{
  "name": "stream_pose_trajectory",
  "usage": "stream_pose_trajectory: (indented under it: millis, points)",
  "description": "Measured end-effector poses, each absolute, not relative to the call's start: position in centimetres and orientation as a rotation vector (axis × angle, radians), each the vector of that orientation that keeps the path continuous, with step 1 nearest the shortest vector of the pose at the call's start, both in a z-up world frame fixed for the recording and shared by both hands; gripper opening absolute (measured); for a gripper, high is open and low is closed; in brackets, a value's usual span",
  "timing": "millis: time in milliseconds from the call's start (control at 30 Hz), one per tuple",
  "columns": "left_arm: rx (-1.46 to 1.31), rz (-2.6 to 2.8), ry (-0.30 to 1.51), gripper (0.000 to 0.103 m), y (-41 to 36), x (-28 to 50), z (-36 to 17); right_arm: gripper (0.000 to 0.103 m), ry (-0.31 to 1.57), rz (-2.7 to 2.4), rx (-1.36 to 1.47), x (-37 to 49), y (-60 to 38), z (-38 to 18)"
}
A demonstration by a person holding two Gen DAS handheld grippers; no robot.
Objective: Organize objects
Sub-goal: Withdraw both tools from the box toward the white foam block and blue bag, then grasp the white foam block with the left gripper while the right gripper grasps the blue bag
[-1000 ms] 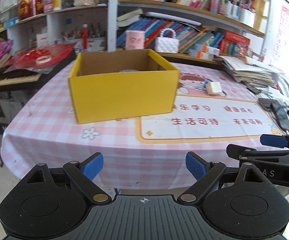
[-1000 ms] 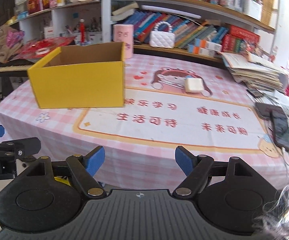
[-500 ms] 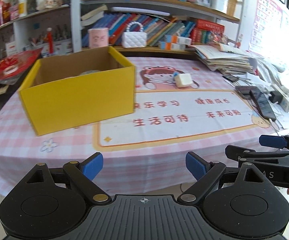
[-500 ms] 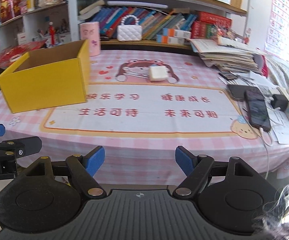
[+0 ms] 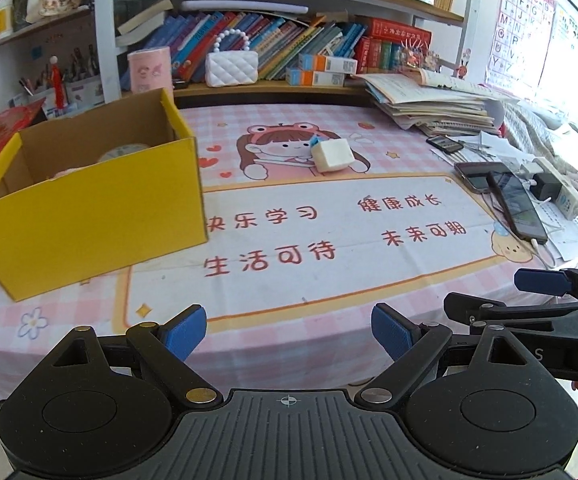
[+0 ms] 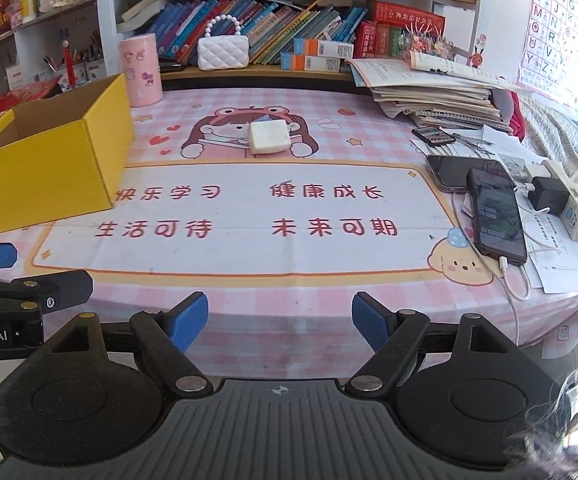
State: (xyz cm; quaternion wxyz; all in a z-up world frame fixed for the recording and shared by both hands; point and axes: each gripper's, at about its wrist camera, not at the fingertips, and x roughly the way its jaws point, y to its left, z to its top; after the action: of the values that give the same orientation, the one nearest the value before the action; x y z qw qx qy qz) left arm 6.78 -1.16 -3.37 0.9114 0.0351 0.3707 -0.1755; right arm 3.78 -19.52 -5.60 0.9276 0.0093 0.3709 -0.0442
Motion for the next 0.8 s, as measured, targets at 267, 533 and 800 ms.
stream_pose_trajectory:
  millis: [267, 533, 800]
  points:
    - [0.048, -0.322, 0.765, 0.091, -3.9, 10.2, -3.4, 0.078, 0.746, -0.065, 0.01, 7.5, -22.3, -5.3]
    - [0.02, -0.281, 0.758, 0.091, -7.5, 14.6, -3.3, 0.077, 0.709, -0.065, 0.045, 12.2, -26.8, -4.6]
    - [0.001, -0.251, 0.775, 0.091, -11.1, 19.6, -3.8, 0.077, 0.676, -0.073, 0.07, 17.3, -30.6, -4.2]
